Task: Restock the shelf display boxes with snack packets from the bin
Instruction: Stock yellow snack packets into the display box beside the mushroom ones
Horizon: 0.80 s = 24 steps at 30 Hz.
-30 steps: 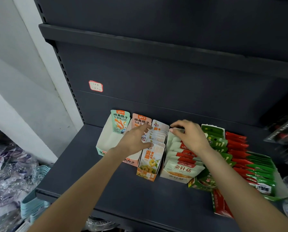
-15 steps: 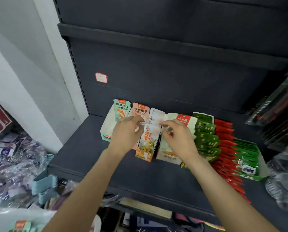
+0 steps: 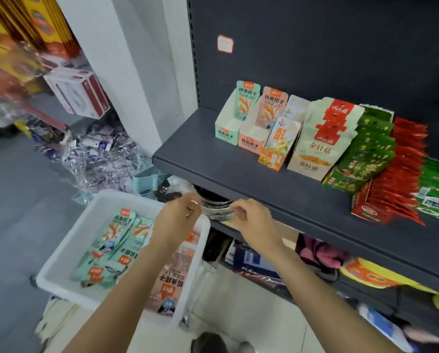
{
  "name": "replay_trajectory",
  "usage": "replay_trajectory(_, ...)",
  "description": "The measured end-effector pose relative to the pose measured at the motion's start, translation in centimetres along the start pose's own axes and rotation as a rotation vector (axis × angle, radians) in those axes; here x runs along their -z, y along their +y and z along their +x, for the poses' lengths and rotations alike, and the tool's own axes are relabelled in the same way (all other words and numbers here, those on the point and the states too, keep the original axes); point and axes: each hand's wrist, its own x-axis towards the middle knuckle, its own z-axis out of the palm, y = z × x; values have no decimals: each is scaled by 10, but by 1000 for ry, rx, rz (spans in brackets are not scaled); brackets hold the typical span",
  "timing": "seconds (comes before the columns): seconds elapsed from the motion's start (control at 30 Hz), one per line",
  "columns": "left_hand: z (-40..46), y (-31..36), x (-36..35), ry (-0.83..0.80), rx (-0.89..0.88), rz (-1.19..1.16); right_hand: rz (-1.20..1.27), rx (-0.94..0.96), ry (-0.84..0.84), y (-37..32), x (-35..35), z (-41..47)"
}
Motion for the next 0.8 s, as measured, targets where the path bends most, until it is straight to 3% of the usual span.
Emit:
replay_trajectory(0.27,-30,-141,25,-176,249,-37,84,-91,-183,-38,-116,-13)
replay_trajectory(0.4,-23,-194,36,-381,155,93,131,-152,-194,-61,-168,-9)
replay_trajectory(0.5,-21,-222,38,-543,149,98,83,-223,-255,-69,-207,-11)
replay_trajectory(0.67,-20,-242,36,-588,303,-125,-120,-278,-426,-75,-250,-23)
replay_trajectory(0.8,-17,-244,28,-632,333,-201,-230,-279,-428,-84,-263,-32)
